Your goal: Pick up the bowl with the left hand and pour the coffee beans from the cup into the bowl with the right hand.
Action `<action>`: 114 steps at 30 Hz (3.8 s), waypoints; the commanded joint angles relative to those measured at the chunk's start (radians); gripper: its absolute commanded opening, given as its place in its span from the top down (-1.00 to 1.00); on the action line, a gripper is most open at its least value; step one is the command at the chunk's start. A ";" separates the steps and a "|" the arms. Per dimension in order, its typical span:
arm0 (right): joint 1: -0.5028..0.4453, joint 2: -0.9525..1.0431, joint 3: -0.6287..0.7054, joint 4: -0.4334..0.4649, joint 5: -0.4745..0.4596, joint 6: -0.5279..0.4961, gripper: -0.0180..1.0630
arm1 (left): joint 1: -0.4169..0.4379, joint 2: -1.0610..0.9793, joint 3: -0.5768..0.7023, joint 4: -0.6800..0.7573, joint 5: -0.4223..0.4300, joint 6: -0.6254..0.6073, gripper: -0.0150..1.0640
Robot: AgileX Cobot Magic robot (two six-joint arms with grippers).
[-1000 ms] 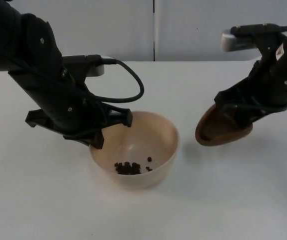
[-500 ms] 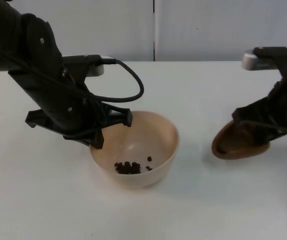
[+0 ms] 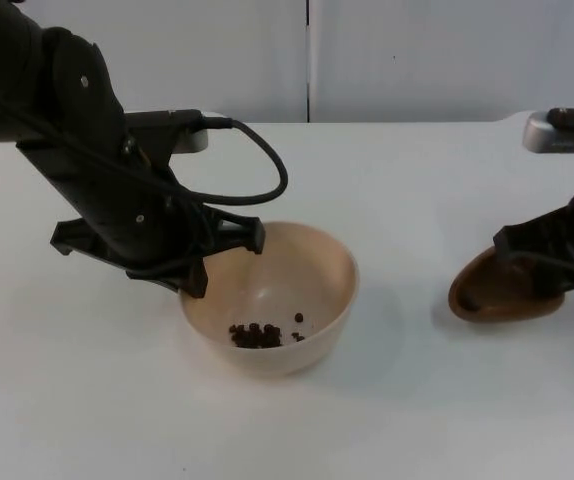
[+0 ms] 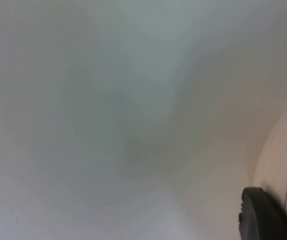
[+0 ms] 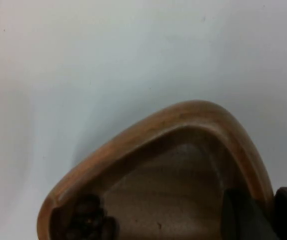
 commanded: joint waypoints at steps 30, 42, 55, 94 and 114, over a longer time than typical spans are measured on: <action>-0.006 0.084 0.004 0.009 -0.053 0.070 -0.11 | 0.001 0.011 0.003 0.037 0.007 -0.001 -0.38; -0.004 -0.021 0.000 0.009 -0.046 0.070 -0.49 | 0.001 -0.085 0.003 0.037 0.009 0.005 -0.66; 0.000 -0.376 0.000 0.000 0.096 -0.039 -0.49 | 0.001 -0.394 0.003 0.052 0.039 0.005 -0.66; 0.152 -1.079 0.142 0.000 0.268 -0.166 -0.48 | -0.001 -1.045 0.003 0.029 0.380 0.150 -0.66; 0.152 -1.468 0.298 0.000 0.354 -0.196 -0.48 | -0.001 -1.557 0.335 0.031 0.435 0.165 -0.66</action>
